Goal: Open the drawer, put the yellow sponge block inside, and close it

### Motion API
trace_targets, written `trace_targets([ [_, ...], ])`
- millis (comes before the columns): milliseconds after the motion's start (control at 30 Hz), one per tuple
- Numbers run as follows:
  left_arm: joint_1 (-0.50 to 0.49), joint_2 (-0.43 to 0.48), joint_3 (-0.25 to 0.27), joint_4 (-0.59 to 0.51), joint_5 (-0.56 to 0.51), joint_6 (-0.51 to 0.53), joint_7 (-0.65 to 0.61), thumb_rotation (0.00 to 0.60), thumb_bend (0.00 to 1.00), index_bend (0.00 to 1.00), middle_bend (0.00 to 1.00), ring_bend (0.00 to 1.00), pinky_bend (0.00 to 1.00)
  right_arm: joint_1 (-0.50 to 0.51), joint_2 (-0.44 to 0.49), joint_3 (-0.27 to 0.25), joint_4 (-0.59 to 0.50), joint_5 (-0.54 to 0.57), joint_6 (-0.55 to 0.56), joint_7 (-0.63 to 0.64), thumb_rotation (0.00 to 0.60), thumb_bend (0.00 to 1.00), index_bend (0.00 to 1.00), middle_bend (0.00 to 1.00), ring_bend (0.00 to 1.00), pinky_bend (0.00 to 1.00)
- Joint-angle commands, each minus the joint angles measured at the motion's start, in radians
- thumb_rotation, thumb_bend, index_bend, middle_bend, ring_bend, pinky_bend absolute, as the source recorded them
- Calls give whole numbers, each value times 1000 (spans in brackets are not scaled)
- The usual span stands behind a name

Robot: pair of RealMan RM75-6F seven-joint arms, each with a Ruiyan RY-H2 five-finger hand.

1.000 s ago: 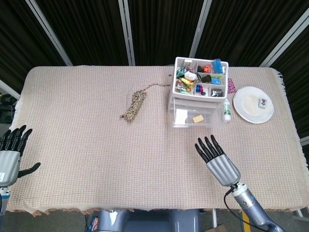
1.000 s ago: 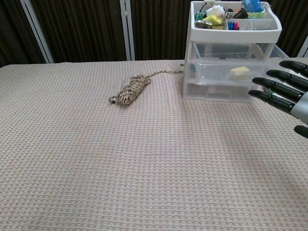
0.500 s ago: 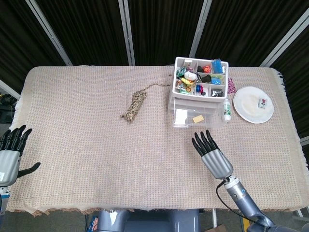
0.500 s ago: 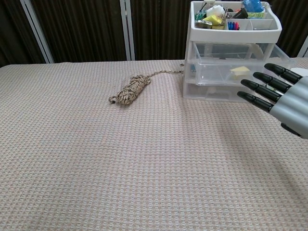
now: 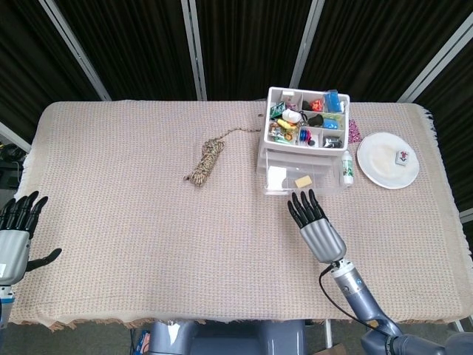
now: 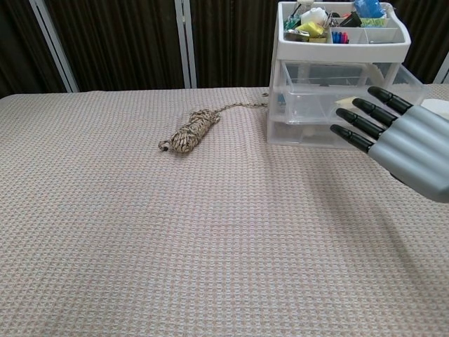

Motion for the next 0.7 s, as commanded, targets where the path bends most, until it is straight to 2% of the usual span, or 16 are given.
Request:
trace_targets([
  [33, 0, 0, 0, 0, 0, 0, -1, 600, 150, 51, 0, 0, 0, 4, -15, 13, 15, 14, -5, -7, 600, 251, 0, 0, 0, 0],
  [700, -1, 1, -2, -3, -6, -5, -2, 600, 150, 51, 0, 0, 0, 60, -76, 90, 85, 90, -58, -36, 600, 252, 0, 0, 0, 0],
])
